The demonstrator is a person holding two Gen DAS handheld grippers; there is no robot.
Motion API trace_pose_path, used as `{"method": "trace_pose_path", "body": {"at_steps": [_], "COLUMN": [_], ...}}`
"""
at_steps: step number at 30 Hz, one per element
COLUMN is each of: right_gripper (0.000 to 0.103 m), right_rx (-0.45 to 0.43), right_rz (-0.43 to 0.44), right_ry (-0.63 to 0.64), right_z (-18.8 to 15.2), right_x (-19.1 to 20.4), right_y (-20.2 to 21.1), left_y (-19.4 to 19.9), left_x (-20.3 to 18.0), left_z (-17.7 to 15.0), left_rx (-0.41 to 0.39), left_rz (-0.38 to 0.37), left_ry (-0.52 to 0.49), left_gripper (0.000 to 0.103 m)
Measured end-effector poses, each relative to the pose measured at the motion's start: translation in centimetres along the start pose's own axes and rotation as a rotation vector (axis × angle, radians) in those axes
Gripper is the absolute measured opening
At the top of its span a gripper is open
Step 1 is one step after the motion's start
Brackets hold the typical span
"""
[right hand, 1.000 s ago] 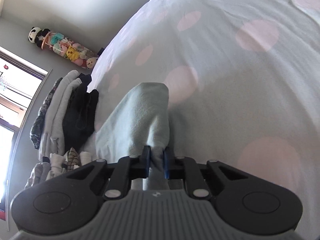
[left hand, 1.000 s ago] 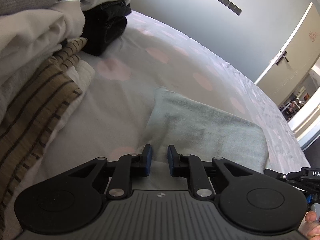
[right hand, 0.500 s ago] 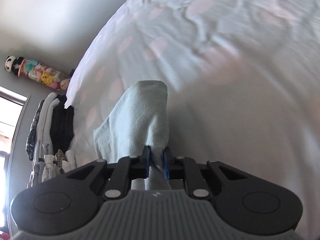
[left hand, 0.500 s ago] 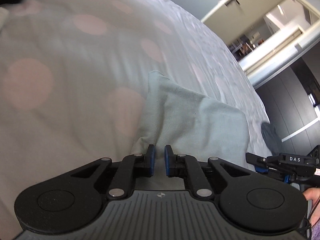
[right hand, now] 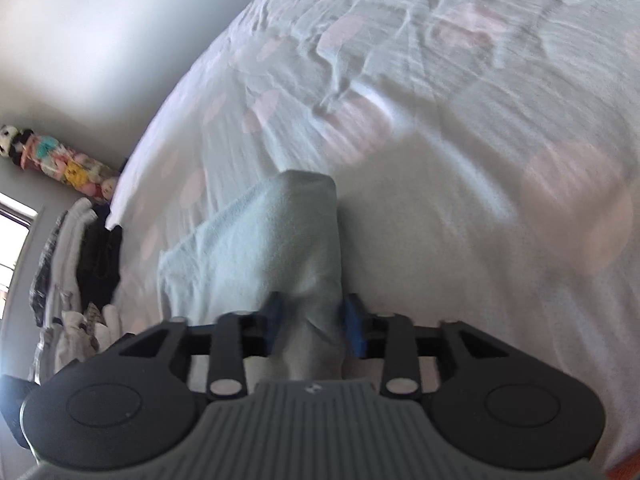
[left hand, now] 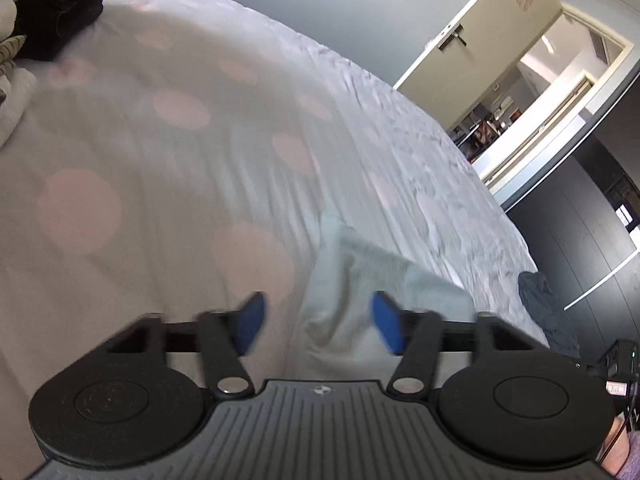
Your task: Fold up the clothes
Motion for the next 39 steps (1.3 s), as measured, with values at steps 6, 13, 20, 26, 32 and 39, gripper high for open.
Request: {"method": "trace_pose_path", "body": {"at_steps": [6,13,20,26,32,39], "right_gripper": [0.056,0.065,0.065,0.065,0.065,0.064], "right_rx": [-0.027,-0.01,0.013,0.008,0.008,0.013], "right_rz": [0.04,0.049,0.119,0.201,0.187,0.211], "right_ry": [0.036,0.172,0.132,0.013,0.04,0.019], "right_z": [-0.1,-1.2,-1.2,-0.7,-0.8,-0.6], "right_x": [0.1,1.6,1.1,0.0,0.3,0.1], "right_y": [0.7,-1.1,-3.1,-3.0,-3.3,-3.7], "left_y": [-2.4,-4.1,-5.3,-6.6,-7.5,-7.3], "left_x": [1.4,3.9,4.1,3.2,3.1,3.4], "left_z": [-0.6,-0.6,-0.5,-1.2,-2.2,-2.7], "left_rx": [0.149,0.221,0.255,0.313,0.368,0.368], "left_rz": [-0.052,-0.12,-0.205,-0.228,-0.257,-0.259], "left_ry": [0.014,0.128,0.18,0.166,0.204,0.205], "left_gripper": [0.077,0.077,0.077,0.071,0.048,0.041]}}
Point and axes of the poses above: each gripper's, at about its wrist camera, not at the fingertips, and y roughly against the way its jaws point, x to its left, z to its top, the point moved 10 cm from there along -y, roughly the way its jaws point, and after that the axes turned 10 degrees about x, right-handed, at the moved point
